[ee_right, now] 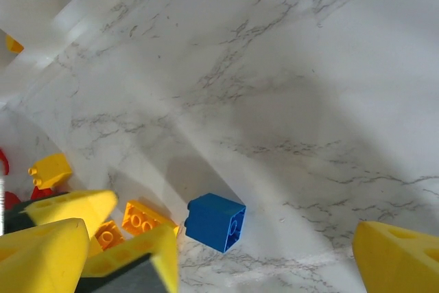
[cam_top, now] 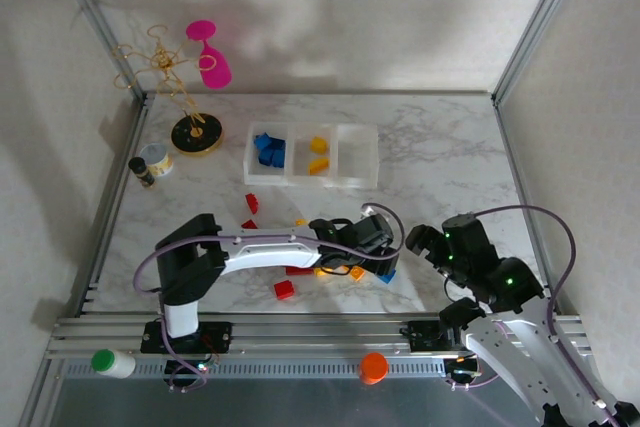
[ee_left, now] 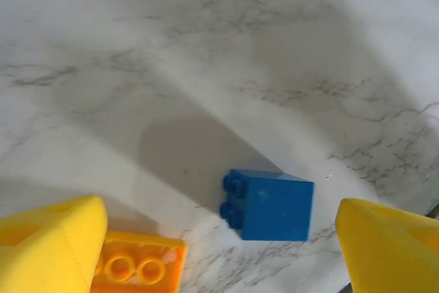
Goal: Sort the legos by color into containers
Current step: Pick up the lego from the middle-left of the table.
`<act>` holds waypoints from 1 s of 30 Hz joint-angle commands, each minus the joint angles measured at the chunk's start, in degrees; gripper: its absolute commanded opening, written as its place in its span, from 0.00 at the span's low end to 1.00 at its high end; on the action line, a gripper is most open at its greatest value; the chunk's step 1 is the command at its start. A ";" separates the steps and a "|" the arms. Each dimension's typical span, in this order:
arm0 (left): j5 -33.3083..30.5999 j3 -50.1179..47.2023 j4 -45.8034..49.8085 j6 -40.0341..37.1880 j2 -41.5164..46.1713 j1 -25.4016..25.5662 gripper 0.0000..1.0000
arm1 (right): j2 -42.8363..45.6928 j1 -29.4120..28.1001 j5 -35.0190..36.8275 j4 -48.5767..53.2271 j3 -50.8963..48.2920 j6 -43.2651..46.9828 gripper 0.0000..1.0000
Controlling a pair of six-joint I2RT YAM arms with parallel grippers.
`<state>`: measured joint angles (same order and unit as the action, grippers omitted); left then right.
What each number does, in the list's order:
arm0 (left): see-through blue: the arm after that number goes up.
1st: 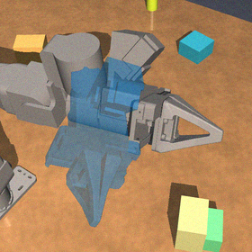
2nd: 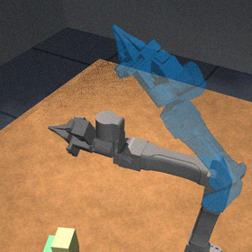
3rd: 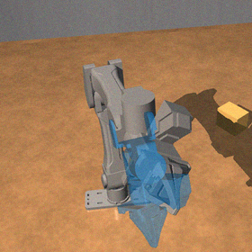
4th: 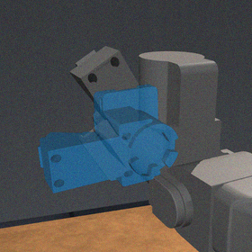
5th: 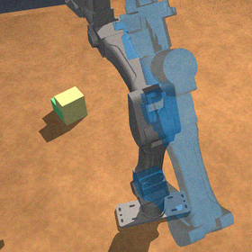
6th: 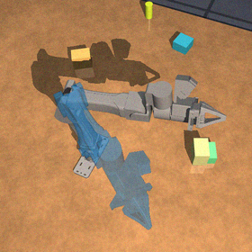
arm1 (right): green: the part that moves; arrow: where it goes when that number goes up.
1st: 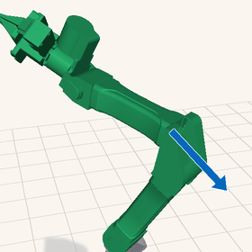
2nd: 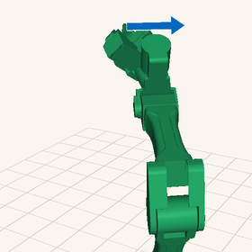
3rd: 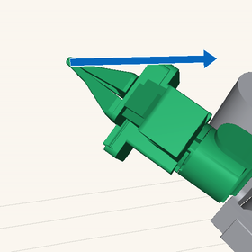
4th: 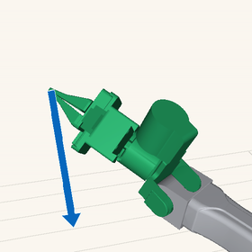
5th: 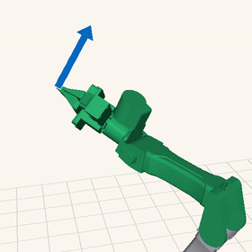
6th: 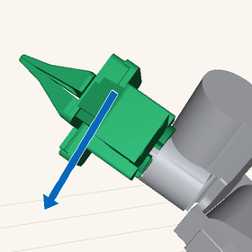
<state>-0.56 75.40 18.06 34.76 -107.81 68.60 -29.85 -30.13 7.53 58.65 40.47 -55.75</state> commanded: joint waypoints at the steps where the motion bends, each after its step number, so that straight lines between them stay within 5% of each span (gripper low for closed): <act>1: 0.61 3.69 0.20 -0.88 -3.17 1.48 0.85 | 1.22 0.01 1.67 3.39 1.89 -2.01 0.99; 30: -4.64 10.48 6.97 -2.22 -15.02 3.78 0.50 | 3.39 0.05 2.17 3.59 2.34 -2.16 0.99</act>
<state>-3.29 84.58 21.50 33.47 -121.03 71.70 -27.09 -30.09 10.94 67.40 41.17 -57.23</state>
